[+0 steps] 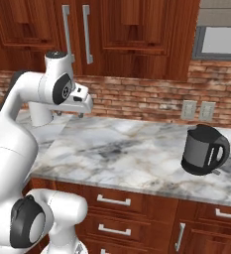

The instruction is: Navigate to the range hood.

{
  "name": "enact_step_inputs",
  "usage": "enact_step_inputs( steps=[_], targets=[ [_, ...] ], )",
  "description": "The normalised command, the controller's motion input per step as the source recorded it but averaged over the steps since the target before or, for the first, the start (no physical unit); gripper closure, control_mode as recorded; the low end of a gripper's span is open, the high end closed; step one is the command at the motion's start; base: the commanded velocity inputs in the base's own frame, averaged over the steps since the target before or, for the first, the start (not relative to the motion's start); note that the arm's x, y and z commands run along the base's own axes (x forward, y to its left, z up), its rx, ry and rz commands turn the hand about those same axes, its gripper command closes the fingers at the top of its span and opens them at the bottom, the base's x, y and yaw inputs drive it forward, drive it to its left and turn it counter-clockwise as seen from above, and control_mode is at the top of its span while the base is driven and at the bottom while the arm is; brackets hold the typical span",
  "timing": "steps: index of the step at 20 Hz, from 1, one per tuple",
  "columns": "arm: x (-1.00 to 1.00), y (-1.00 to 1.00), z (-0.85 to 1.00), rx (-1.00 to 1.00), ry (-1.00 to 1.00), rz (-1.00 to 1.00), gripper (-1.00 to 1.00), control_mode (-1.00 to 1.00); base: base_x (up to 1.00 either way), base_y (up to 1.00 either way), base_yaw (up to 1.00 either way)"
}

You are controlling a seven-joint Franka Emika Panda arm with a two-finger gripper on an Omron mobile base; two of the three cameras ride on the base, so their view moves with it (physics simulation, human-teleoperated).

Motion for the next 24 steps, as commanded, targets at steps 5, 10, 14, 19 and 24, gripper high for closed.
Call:
enact_step_inputs(
  steps=[5,10,14,19,24],
  targets=[
    [0.0,0.0,0.0,0.0,0.0,0.0,-1.0,1.0,0.0,-0.01,0.0],
    [0.0,0.0,0.0,0.0,0.0,0.0,-1.0,1.0,-0.03,-0.61,0.0],
    [0.0,0.0,0.0,0.0,0.0,0.0,-1.0,1.0,-0.34,-0.67,0.0],
    [0.0,0.0,0.0,0.0,0.0,0.0,-1.0,1.0,-0.36,-0.25,0.0],
    [0.0,0.0,0.0,0.0,0.0,0.0,-1.0,1.0,-0.35,0.27,0.07]
  ],
)
